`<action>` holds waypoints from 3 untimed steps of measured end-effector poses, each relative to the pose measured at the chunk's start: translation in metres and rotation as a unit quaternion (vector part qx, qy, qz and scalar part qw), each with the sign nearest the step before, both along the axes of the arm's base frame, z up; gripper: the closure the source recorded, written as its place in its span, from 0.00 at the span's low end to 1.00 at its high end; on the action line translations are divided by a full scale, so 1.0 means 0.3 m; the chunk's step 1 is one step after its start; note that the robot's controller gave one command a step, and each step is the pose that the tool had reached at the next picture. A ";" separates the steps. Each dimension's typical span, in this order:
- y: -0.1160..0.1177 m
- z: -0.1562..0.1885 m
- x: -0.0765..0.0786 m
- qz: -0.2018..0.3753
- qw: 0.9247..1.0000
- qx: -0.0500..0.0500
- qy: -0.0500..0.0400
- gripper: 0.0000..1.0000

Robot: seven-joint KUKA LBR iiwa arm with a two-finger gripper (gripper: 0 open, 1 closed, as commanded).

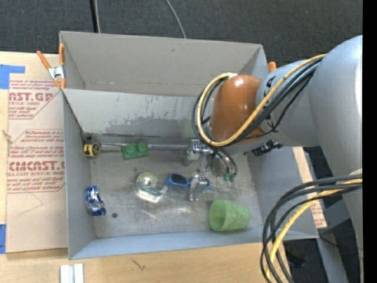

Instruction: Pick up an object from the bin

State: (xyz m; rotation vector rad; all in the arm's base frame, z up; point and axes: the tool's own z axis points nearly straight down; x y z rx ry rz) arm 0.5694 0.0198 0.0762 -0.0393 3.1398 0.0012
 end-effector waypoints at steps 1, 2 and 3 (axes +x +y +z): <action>0.002 0.006 0.003 0.000 1.000 0.000 0.000 1.00; 0.004 0.050 0.005 0.000 1.000 0.000 -0.001 1.00; 0.005 0.275 0.011 0.000 1.000 0.000 -0.003 1.00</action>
Offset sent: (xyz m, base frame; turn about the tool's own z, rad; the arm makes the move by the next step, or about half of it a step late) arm 0.0000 0.0000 0.0000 0.0000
